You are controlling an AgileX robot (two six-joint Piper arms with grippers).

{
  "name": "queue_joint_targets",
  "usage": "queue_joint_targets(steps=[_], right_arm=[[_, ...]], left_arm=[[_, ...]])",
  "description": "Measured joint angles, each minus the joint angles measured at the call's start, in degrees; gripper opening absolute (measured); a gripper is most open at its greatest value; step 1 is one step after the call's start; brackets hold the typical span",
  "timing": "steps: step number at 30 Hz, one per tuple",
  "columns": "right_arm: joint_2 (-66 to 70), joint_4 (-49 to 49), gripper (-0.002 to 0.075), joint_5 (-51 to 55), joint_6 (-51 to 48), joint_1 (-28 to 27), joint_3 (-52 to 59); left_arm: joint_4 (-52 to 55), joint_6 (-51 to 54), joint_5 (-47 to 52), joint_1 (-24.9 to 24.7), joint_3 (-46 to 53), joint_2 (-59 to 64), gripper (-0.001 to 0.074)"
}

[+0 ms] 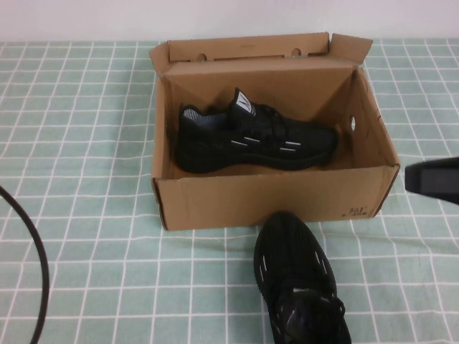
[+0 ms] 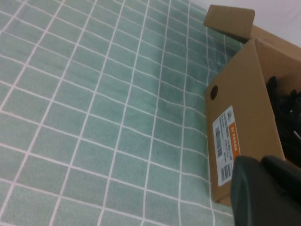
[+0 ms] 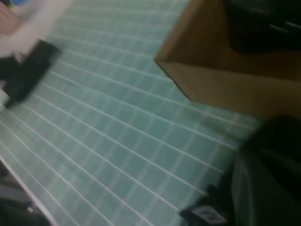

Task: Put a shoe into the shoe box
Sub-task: Pick up the shoe from the table

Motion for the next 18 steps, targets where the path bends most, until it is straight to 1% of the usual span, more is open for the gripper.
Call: queue_joint_targets(steps=[1, 3, 7, 9, 11, 13, 15, 16, 18], right_arm=[[0.01, -2.51, 0.0025, -0.68, 0.46, 1.20, -0.46], [0.01, -8.43, 0.0030, -3.10, 2.60, 5.46, -1.51], [0.93, -17.43, 0.0030, -7.07, 6.16, 18.27, -2.99], [2.46, -21.41, 0.0030, -9.92, 9.64, 26.12, -3.13], [4.10, -26.63, 0.0030, -13.52, 15.96, 32.77, -3.13], [5.80, -31.49, 0.0030, -17.24, 25.95, 38.69, -3.13], [7.68, -34.27, 0.0030, -20.88, 36.47, 42.80, -3.13], [8.63, -34.68, 0.0030, -21.94, 39.27, 44.10, -3.13], [10.55, -35.39, 0.0036, -23.10, 40.95, 46.81, -3.13]], left_arm=[[0.00, 0.00, 0.05, 0.00, 0.00, 0.00, 0.0002], [0.00, 0.00, 0.40, 0.00, 0.00, 0.00, 0.0002], [0.00, 0.00, 1.23, 0.00, 0.00, 0.00, 0.0002], [-0.23, 0.00, 1.32, 0.00, 0.00, 0.00, 0.0002], [-0.32, 0.00, 1.32, 0.00, 0.00, 0.00, 0.0002], [-0.45, 0.00, 1.32, 0.00, 0.00, 0.00, 0.0002], [-0.45, 0.00, 1.32, 0.00, 0.00, 0.00, 0.0002], [-0.45, 0.00, 1.44, 0.00, 0.00, 0.00, 0.0002], [-0.45, 0.00, 1.44, 0.00, 0.00, 0.00, 0.0002]])
